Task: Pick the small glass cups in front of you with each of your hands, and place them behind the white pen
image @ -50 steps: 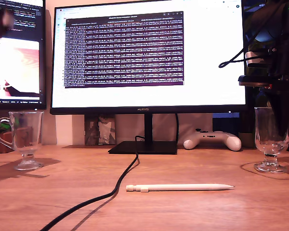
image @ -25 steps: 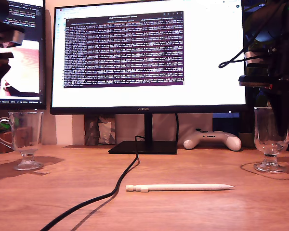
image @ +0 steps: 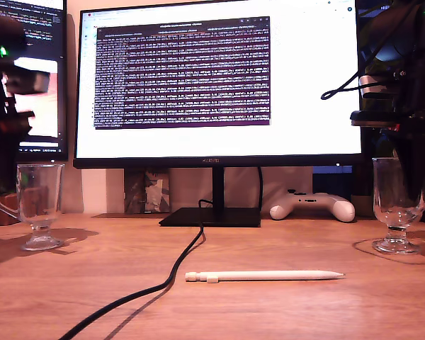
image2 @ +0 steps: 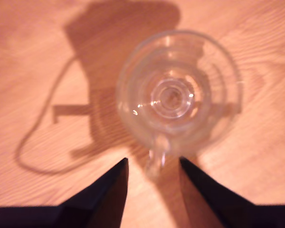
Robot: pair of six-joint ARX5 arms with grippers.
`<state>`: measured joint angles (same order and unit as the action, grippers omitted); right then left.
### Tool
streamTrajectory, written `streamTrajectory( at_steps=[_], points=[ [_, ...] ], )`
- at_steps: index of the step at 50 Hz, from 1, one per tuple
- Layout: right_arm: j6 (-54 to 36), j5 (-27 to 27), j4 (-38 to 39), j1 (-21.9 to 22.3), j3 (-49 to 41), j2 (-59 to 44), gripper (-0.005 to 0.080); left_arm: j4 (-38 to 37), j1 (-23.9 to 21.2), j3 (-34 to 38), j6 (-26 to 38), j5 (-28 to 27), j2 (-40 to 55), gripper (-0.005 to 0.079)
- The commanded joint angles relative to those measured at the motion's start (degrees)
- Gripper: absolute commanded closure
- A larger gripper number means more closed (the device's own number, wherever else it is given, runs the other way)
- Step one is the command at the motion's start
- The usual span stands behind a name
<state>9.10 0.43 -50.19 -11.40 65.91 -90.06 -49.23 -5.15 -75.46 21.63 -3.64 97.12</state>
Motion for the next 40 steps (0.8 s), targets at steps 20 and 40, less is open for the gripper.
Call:
streamTrajectory(
  at_steps=[20, 40],
  points=[
    [-0.1, -0.3, 1.2, -0.6, 0.5, 0.1, 0.0765, 1.5, -0.2, -0.9, 0.9, -1.1, 1.6, 0.0762],
    [-0.4, -0.2, -2.1, -2.1, 5.4, 0.6, 0.0765, -5.3, -0.4, -6.0, -1.1, -1.1, 0.7, 0.0762]
  ],
)
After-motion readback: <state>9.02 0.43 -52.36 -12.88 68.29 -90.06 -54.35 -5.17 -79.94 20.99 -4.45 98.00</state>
